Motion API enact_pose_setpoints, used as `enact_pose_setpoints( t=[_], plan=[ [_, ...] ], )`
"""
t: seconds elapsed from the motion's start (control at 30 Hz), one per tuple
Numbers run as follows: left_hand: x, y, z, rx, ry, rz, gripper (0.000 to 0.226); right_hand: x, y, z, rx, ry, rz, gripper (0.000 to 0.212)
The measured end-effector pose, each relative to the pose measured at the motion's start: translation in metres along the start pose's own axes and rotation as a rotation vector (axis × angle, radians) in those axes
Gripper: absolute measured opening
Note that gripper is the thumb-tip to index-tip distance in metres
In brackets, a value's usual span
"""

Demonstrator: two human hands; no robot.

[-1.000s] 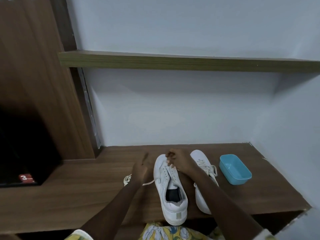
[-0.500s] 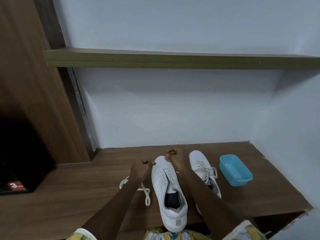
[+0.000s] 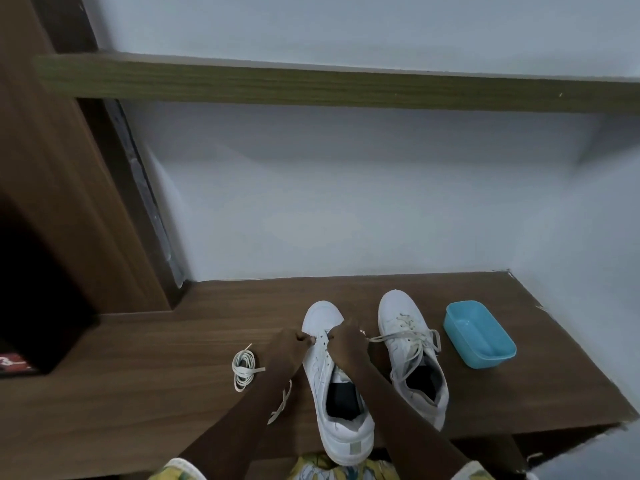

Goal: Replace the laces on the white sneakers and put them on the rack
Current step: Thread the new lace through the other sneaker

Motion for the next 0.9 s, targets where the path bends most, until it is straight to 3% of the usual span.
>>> enact_pose_setpoints(
  t=[0.3,0.57,0.9],
  plan=[
    [-0.008,0.009,0.000,-0.195,0.057,-0.061,0.023,-0.009,0.012,-0.011,-0.284,0.045,-0.080,0.029],
    [-0.008,0.047,-0.006,-0.657,0.062,-0.320,0.030,-0.007,0.014,-0.005,-0.323,0.093,-0.086,0.029],
    [-0.019,0.038,-0.011,-0.601,-0.065,-0.235,0.030,0.001,0.008,0.008,-0.359,0.188,-0.041,0.022]
  ],
)
Point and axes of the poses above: each hand's wrist, its own x-axis away from the middle knuckle, its own z-axis out of the back of the hand, y = z × x, the point moved 10 cm from there along -x, towards the middle knuckle, and after that the axes turned 5 degrees about y, right-handed, at the moved point
